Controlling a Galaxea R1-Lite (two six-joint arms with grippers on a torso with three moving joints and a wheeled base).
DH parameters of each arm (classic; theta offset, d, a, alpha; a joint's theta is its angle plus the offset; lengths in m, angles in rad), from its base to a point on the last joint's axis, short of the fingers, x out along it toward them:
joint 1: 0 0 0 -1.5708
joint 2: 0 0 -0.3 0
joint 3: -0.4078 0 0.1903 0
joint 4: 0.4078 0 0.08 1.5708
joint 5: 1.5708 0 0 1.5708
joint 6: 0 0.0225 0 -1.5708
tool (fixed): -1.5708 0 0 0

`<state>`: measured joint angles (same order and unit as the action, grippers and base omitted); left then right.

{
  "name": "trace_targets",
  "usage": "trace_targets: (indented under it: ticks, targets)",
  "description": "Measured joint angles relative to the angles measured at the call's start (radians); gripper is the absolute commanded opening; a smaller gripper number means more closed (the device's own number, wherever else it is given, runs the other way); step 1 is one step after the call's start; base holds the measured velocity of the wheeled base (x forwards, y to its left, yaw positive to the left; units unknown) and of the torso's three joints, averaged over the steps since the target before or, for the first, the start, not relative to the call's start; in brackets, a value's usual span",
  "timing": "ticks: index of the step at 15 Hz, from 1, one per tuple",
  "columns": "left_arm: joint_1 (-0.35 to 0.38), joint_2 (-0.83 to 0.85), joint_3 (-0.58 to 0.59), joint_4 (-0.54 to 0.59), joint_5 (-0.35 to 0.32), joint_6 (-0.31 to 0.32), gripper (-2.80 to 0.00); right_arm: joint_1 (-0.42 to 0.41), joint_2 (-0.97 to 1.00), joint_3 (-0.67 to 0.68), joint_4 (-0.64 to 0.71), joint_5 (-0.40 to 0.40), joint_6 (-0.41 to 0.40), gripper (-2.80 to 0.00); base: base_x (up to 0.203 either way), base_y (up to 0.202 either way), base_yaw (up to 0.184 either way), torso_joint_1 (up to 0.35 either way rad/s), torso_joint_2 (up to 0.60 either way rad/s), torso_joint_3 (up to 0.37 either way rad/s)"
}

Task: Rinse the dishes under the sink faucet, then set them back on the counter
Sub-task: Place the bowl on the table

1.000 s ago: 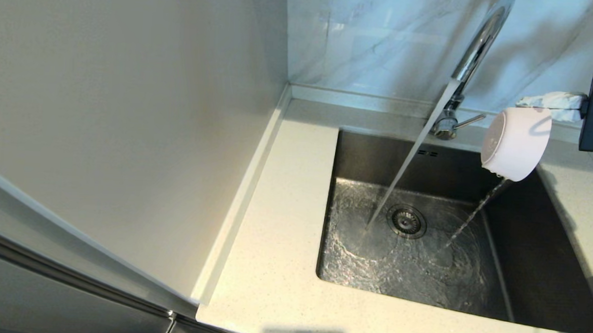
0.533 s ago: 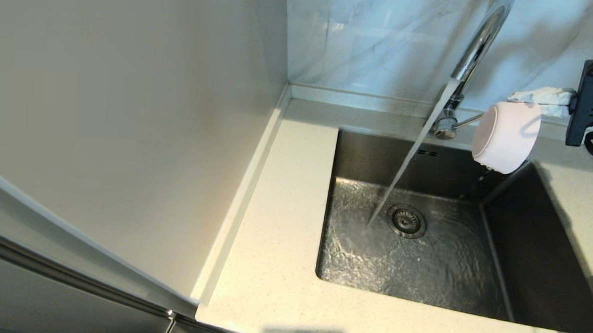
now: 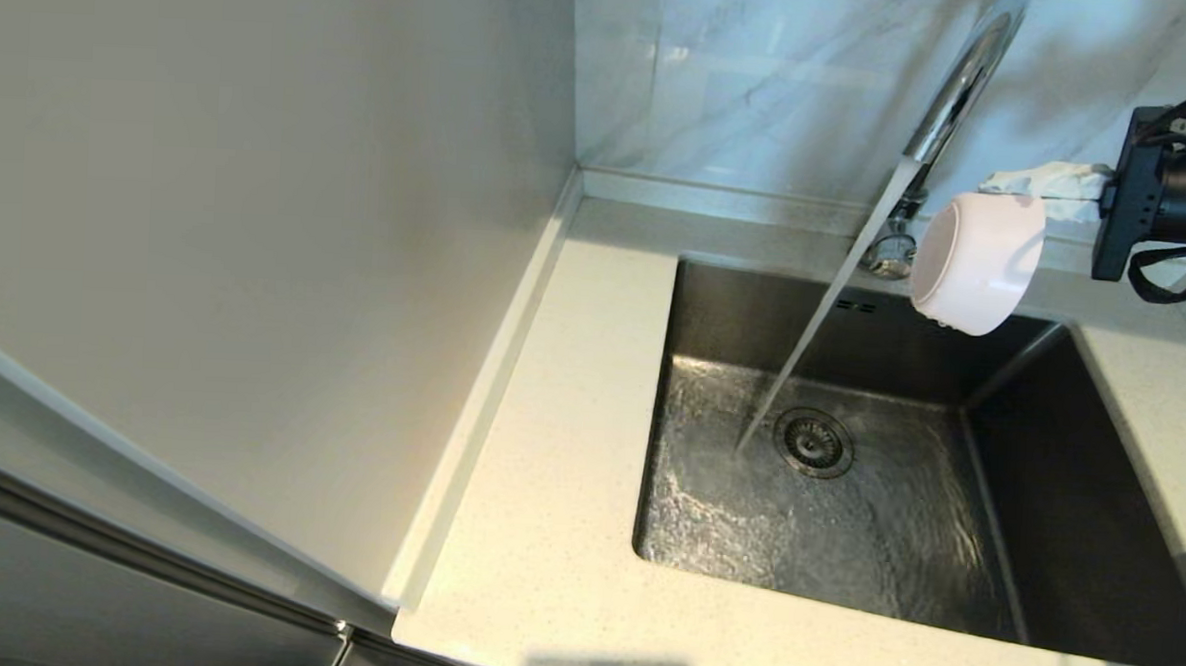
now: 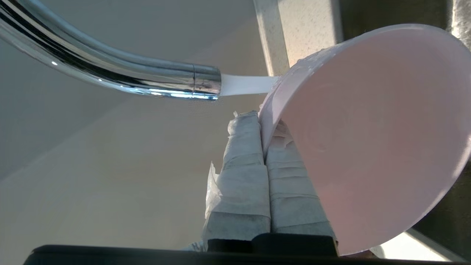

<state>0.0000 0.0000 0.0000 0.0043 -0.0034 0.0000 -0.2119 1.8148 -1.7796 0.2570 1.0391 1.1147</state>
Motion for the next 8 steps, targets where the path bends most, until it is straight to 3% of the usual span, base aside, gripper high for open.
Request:
trace_targets:
  ticks: [8]
  targets:
    - [0.000, 0.000, 0.000, 0.000, 0.000, 0.000, -2.80, 0.075, 0.027, 0.000, -0.020, -0.002, -0.005, -2.80, 0.000, 0.000, 0.000, 0.000, 0.00, 0.000]
